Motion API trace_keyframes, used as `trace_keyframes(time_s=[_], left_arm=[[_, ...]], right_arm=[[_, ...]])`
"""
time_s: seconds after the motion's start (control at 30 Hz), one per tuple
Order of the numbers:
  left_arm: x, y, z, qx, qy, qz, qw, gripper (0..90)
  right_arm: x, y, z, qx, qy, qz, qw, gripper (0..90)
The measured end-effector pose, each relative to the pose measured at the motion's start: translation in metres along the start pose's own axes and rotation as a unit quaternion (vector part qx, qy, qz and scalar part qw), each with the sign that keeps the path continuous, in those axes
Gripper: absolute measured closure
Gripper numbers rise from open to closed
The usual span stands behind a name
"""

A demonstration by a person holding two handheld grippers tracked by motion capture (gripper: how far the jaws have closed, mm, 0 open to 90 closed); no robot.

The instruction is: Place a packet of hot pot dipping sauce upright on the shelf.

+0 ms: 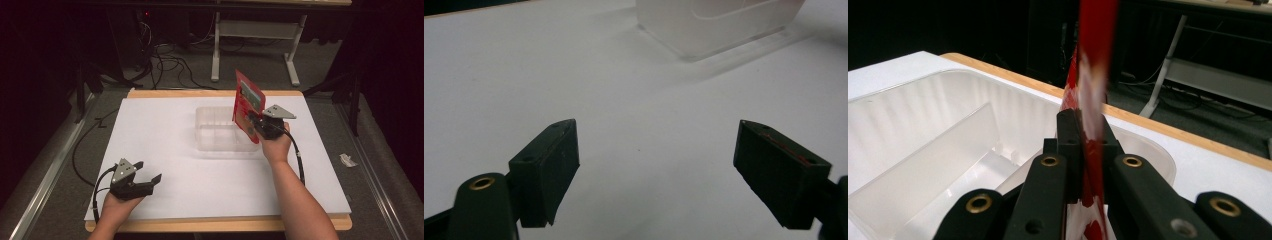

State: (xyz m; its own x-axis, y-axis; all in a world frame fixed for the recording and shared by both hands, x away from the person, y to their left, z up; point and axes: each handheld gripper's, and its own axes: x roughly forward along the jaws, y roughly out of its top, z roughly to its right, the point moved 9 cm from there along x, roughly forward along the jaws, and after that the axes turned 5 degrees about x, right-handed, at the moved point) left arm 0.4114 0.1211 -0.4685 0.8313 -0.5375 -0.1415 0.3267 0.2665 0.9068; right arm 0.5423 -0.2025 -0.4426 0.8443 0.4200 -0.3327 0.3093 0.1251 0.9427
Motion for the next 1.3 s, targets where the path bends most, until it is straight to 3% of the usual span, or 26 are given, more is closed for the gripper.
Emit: trace_keyframes(time_s=[0.1,0.27,0.3,0.4,0.57,0.93,1.3], left_arm=[[0.000,0.000,0.001,0.000,-0.001,0.000,1.0000,19.0],[0.001,-0.001,0.002,0.000,-0.004,-0.003,1.0000,19.0],[0.001,-0.002,0.003,0.002,-0.005,-0.005,1.0000,19.0],[0.002,-0.003,0.003,0.007,-0.006,-0.007,0.9999,19.0],[0.003,-0.005,0.005,0.007,-0.008,-0.011,0.9999,19.0],[0.004,-0.006,0.005,0.007,-0.010,-0.013,0.9998,19.0],[0.003,-0.004,0.006,0.004,-0.009,-0.010,0.9999,19.0]], right_arm=[[-0.001,-0.002,0.001,0.020,0.000,-0.005,0.9998,88.8],[-0.005,-0.007,0.001,0.014,0.000,-0.004,0.9999,88.6],[-0.007,-0.011,0.001,0.027,0.001,-0.002,0.9996,88.6],[-0.008,-0.013,0.002,0.030,-0.001,-0.003,0.9995,88.5],[-0.009,-0.019,0.002,0.026,-0.005,-0.020,0.9994,88.4],[-0.007,-0.018,0.004,0.036,0.000,-0.030,0.9989,85.8],[-0.009,-0.015,-0.001,0.060,0.017,-0.038,0.9973,47.6]])
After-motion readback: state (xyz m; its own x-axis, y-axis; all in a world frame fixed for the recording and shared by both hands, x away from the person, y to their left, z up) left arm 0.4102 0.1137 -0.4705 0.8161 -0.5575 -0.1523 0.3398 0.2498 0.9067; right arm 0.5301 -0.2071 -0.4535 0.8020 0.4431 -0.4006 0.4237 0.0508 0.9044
